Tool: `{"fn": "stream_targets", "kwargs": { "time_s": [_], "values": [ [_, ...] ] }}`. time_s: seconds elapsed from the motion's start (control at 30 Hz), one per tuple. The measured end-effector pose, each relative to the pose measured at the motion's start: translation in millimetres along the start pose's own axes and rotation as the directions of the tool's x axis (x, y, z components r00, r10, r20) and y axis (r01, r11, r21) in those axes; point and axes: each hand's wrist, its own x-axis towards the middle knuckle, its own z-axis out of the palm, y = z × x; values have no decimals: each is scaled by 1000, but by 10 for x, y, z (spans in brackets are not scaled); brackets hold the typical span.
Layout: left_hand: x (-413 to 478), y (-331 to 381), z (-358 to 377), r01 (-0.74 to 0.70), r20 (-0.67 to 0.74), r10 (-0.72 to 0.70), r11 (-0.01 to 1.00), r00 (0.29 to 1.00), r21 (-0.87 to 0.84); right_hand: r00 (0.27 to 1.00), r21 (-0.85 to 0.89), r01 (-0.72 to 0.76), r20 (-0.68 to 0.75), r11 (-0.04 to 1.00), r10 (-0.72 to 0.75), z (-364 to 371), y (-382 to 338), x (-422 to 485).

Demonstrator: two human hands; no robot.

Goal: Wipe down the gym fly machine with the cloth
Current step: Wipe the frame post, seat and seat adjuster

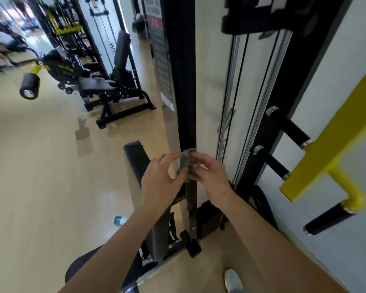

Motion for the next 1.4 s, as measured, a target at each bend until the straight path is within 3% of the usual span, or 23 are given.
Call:
{"fn": "stream_targets", "kwargs": {
  "time_s": [0.17,0.37,0.6,0.87,1.03,1.17,1.4],
  "values": [
    [238,159,-29,83,-70,-99,977,993,-194,986,-162,163,71,973,-153,18,-382,-24],
    [410,290,-185,83,-264,-141,972,954,-221,949,-200,313,24,929,-314,-61,-839,71],
    [754,735,-411,11,-507,-70,993,859,-119,862,-147,495,206,856,-463,65,-1345,117],
    [994,1169,-689,-174,-614,-63,931,787,-320,726,-139,681,254,719,-639,256,-1946,204],
    [1254,1309,-926,-212,-650,50,962,758,-174,627,-112,774,272,624,-730,366,-2381,205],
    [1411,1461,-1144,-265,-714,134,961,687,-75,547,-144,836,283,529,-788,451,-2687,225],
    [1681,1819,-1588,-360,-765,255,932,591,32,442,-299,887,328,352,-835,550,-3114,202]
  ]
}}
